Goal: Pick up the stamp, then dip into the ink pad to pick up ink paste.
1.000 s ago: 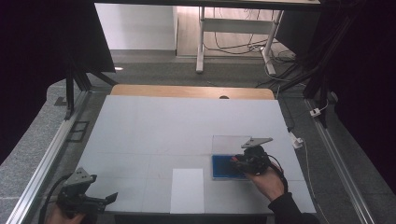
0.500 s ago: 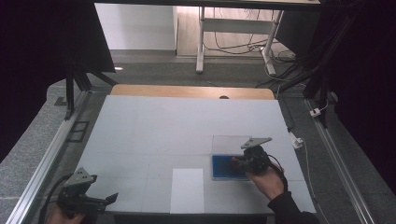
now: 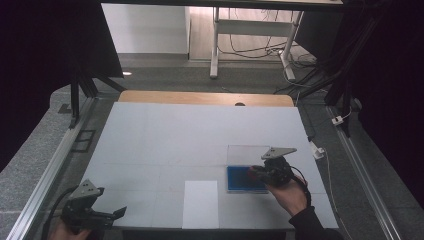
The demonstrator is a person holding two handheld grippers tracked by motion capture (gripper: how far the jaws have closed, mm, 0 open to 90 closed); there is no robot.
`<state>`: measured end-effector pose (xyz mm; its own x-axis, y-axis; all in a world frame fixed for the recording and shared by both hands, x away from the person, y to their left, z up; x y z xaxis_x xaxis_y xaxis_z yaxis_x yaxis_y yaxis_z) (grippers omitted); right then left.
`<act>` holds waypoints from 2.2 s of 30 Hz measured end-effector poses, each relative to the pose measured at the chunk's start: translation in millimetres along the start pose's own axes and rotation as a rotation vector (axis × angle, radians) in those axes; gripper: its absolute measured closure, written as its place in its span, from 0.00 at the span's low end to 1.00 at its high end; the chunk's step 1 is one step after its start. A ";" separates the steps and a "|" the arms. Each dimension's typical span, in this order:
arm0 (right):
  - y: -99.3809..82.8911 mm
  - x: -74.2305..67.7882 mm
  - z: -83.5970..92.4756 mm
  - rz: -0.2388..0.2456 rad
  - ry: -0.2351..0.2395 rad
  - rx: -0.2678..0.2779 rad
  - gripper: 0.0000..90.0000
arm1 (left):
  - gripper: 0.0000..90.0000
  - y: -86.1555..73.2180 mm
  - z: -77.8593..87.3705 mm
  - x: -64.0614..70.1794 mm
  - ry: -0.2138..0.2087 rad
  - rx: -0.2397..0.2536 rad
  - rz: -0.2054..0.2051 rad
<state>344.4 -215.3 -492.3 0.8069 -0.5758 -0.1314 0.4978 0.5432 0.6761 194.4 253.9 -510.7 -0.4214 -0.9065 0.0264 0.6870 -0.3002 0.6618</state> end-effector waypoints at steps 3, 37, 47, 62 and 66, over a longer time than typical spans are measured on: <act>1.4 -0.9 2.9 0.001 0.000 0.012 0.89 | 0.00 0.0 -0.5 -0.7 -0.001 -0.002 0.002; 3.7 -23.4 -24.6 0.092 0.065 -0.054 0.89 | 0.00 0.5 -1.5 -1.4 -0.005 -0.007 0.009; 3.1 -25.7 -30.5 0.103 0.075 -0.069 0.89 | 0.00 0.5 -1.6 -1.3 -0.004 -0.009 0.008; 3.9 -34.7 -35.6 0.130 0.012 -0.087 0.90 | 0.00 1.0 -2.4 -0.7 0.000 -0.014 0.004; 3.6 -36.0 -36.2 0.135 0.004 -0.086 0.90 | 0.00 1.3 -2.7 -0.6 -0.001 -0.015 0.000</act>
<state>328.7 -170.5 -511.3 0.8695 -0.4918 -0.0469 0.4103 0.6660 0.6230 197.2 253.2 -511.9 -0.4216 -0.9064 0.0269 0.6957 -0.3044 0.6507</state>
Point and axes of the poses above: each handheld gripper's, and its own axes: z roughly backward along the jaws, y roughly out of its top, x roughly to its right, the point moved 4 cm from there along -z, roughly forward along the jaws, and after that the axes turned 9 degrees about y, right-handed, at the moved point
